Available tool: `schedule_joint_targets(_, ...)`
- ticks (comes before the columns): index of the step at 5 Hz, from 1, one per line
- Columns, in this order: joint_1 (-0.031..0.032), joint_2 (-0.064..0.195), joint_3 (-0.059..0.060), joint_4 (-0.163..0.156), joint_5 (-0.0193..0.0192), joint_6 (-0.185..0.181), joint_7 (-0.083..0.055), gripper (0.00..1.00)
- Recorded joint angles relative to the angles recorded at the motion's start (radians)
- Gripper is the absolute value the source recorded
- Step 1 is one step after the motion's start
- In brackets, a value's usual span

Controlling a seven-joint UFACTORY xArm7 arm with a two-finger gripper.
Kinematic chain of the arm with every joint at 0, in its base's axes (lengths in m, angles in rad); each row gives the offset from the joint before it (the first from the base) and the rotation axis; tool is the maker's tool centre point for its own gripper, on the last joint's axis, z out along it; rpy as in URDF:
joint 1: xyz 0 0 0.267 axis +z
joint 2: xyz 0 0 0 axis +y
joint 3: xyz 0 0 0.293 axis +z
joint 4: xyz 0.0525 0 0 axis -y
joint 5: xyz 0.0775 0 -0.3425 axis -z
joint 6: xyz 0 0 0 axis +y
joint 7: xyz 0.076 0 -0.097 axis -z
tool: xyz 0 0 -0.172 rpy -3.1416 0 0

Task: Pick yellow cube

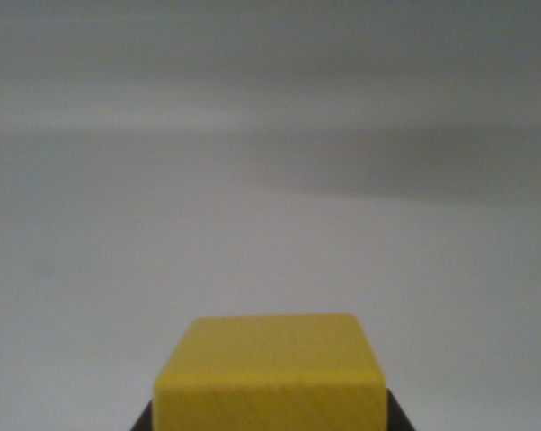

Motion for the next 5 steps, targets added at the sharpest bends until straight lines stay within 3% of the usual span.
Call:
schedule_joint_targets(1, 0.0, 0.0, 0.0, 0.0, 0.0, 0.0, 0.0, 1.0)
schedule_joint_targets(2, -0.0001, -0.015, 0.0, 0.032, -0.001, 0.048, 0.002, 1.0)
schedule_joint_targets(3, -0.0001, -0.015, 0.0, 0.032, -0.001, 0.048, 0.002, 1.0)
schedule_joint_targets(4, -0.0003, -0.03, -0.001, 0.065, -0.0019, 0.095, 0.004, 1.0)
schedule_joint_targets(5, -0.0003, -0.03, -0.001, 0.065, -0.0019, 0.095, 0.004, 1.0)
